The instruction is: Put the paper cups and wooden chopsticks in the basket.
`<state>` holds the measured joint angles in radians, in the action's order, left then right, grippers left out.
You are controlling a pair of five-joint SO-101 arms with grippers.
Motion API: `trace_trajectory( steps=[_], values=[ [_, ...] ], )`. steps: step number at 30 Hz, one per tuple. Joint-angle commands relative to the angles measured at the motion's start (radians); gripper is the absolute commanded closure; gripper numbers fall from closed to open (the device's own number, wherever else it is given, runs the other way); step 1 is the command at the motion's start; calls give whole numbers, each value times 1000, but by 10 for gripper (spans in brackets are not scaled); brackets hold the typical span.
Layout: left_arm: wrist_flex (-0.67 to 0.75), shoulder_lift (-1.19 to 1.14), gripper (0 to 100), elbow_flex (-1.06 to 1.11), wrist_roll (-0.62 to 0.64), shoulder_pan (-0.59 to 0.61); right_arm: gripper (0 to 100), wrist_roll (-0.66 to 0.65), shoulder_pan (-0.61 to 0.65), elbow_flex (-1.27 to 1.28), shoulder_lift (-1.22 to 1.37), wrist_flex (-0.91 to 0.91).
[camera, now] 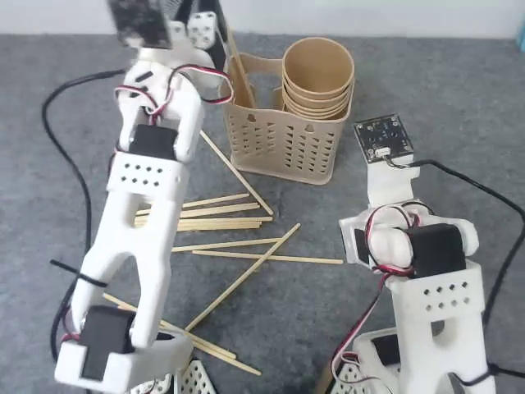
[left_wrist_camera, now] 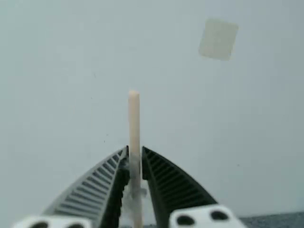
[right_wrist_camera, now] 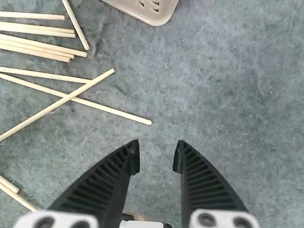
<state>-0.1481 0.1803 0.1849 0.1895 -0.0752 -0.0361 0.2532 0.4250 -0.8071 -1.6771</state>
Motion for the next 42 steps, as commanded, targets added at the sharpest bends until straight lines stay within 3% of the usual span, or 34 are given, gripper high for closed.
trace_trajectory(
  steps=[1,5,9,16,20,25,29,33,36,42],
  values=[
    [-2,15,773,4,2,-6,862,-14,-16,-3,-27,10],
    [-5,86,628,76,5,-6,863,-14,-16,-3,-28,8],
    [-21,229,622,170,-18,17,862,-28,5,35,-22,21],
    [-365,578,622,265,-138,193,864,-196,286,192,-28,42],
    [-554,710,622,272,-170,394,861,-224,444,267,-19,117],
    [-674,738,622,272,-170,792,861,-173,605,351,-19,272],
    [-641,672,622,272,-161,1137,861,-84,728,462,-19,486],
    [-473,503,622,274,-152,1407,861,94,817,568,-19,716],
    [-385,347,622,214,-133,1542,861,141,878,623,-19,837],
    [-377,-12,622,-79,-135,1712,861,153,981,701,-18,972]
  ],
)
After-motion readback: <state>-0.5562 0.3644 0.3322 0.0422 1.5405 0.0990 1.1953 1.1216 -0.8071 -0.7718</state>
